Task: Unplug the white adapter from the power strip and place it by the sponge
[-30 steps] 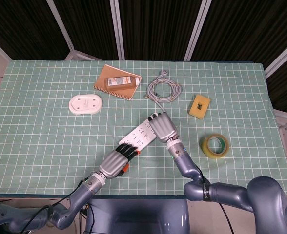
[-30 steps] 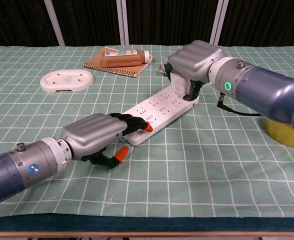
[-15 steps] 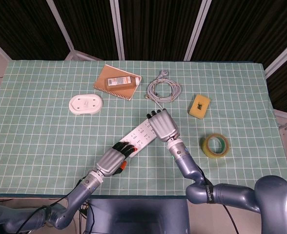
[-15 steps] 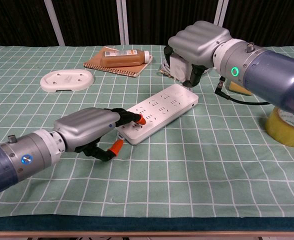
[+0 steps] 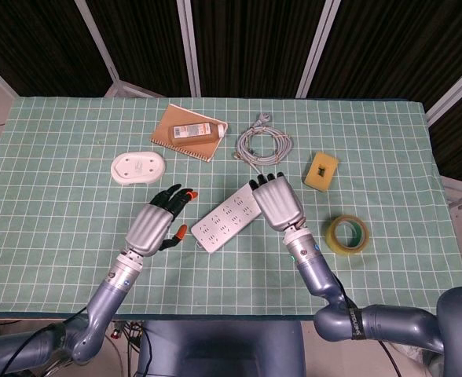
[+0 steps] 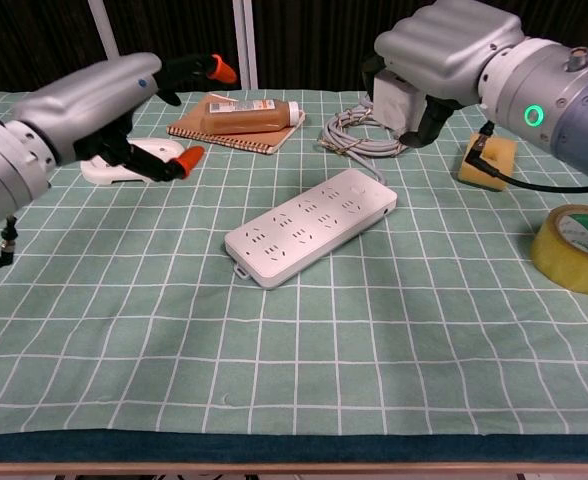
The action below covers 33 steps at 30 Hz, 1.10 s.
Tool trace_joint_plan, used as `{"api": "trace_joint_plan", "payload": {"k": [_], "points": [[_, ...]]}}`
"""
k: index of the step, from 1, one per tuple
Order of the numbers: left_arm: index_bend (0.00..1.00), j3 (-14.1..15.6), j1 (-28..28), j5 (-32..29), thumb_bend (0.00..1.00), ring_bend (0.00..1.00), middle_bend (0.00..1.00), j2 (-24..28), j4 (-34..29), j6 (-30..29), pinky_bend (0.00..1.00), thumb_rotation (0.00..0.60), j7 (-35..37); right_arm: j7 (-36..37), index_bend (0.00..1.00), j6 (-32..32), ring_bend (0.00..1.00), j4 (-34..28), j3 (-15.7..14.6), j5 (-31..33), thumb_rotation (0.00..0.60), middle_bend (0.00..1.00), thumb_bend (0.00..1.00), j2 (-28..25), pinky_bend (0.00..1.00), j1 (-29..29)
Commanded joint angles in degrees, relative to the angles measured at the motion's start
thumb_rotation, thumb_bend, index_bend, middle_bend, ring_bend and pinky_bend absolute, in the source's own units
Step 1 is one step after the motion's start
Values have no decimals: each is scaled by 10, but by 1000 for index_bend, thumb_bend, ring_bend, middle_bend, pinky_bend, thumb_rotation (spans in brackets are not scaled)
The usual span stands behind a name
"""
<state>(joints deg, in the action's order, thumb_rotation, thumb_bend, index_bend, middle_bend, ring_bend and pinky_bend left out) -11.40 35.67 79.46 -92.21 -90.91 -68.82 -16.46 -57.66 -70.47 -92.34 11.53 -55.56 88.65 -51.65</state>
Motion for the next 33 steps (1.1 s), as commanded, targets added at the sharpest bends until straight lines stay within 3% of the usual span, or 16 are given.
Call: {"api": "trace_joint_plan", "payload": {"k": [1, 3, 7, 10, 12, 15, 22, 26, 33], "points": [[136, 5, -20, 12, 372, 63, 116, 30, -22, -26, 166, 600, 2, -13, 385, -11, 316, -12, -9, 13, 600, 379, 655, -9, 483, 13], [135, 14, -32, 19, 364, 63, 116, 46, -29, -37, 165, 600, 4, -20, 265, -20, 255, -15, -16, 16, 600, 315, 570, -11, 295, 20], [132, 38, -65, 30, 342, 63, 115, 80, -40, -67, 158, 600, 14, -34, 80, -42, 159, -15, -26, 26, 600, 210, 490, -11, 228, 35], [127, 55, -89, 34, 317, 63, 115, 102, -42, -88, 157, 600, 25, -41, 4, -57, 87, -14, -28, 34, 600, 133, 422, -12, 167, 45], [124, 66, -107, 36, 295, 63, 114, 116, -40, -103, 155, 600, 34, -49, 0, -68, 36, -14, -31, 43, 600, 74, 387, -13, 95, 52], [119, 78, -131, 35, 251, 61, 109, 134, -38, -122, 153, 600, 52, -49, 0, -82, 2, -17, -35, 46, 600, 26, 355, -17, 79, 65], [103, 93, -184, 30, 229, 60, 99, 169, -29, -172, 136, 600, 104, -3, 0, -115, 0, -42, -54, 18, 600, 0, 297, -39, 17, 106], [87, 103, -213, 41, 219, 46, 84, 188, -14, -202, 125, 600, 135, 82, 0, -145, 0, -71, -80, -45, 600, 0, 296, -64, 1, 150], [33, 117, -252, 53, 142, 19, 46, 210, 3, -236, 93, 600, 169, 260, 0, -222, 0, -71, -156, -186, 600, 0, 292, -104, 0, 248]]}}
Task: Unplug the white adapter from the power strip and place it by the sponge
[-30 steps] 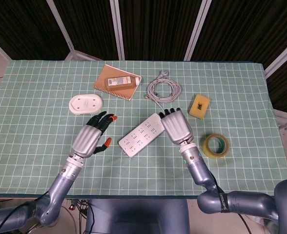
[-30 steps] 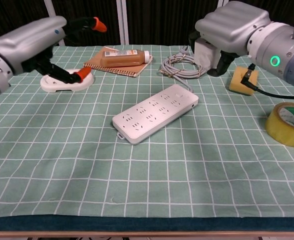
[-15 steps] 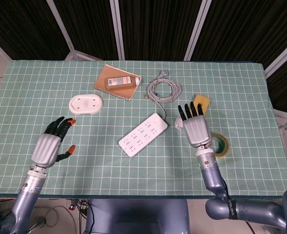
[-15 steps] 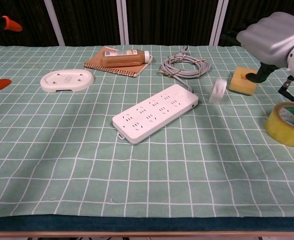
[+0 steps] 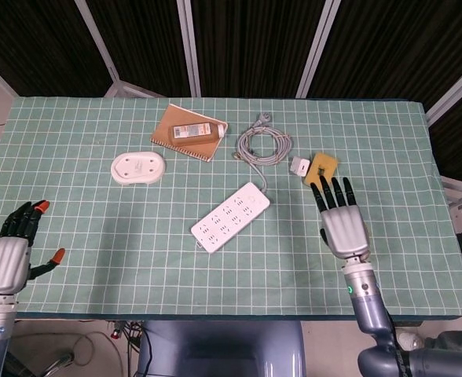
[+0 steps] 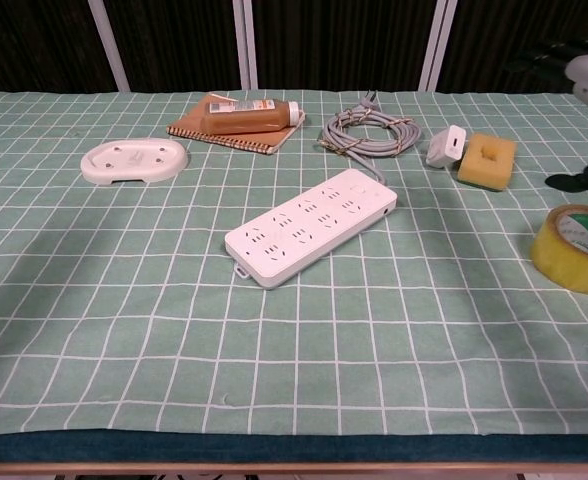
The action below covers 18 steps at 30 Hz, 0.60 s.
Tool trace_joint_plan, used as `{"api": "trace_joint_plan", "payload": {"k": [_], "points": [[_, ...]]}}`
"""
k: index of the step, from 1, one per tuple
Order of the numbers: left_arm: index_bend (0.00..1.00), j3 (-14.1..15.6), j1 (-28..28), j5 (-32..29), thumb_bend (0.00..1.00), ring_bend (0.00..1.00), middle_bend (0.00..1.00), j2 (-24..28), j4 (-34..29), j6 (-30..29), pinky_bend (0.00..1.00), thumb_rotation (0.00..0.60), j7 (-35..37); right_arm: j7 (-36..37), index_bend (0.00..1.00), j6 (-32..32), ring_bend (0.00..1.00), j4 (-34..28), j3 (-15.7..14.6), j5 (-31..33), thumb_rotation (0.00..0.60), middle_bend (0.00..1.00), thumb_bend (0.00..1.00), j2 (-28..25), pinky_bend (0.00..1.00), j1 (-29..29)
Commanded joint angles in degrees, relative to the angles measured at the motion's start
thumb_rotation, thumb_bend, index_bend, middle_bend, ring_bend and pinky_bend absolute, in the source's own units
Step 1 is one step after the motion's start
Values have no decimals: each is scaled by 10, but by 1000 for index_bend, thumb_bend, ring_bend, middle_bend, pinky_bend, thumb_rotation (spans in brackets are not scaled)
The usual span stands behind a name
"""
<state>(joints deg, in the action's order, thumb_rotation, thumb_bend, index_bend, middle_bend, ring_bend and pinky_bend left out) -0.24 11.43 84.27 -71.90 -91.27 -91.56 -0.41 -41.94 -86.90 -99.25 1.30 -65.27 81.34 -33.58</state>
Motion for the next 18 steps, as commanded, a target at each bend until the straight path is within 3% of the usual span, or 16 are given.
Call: {"api": "trace_joint_plan", "payload": {"k": [1, 9, 18], "points": [[22, 7, -15, 7, 122, 17, 39, 10, 10, -13, 90, 600, 11, 126, 0, -72, 0, 4, -64, -105, 600, 0, 287, -37, 0, 82], [0, 19, -55, 17, 46, 0, 2, 22, 52, -43, 39, 600, 57, 334, 0, -161, 0, 106, -112, -203, 600, 0, 179, -68, 0, 182], [0, 16, -75, 15, 41, 0, 0, 24, 105, -40, 0, 600, 86, 399, 0, -164, 0, 176, -107, -210, 600, 0, 129, -96, 0, 234]]}}
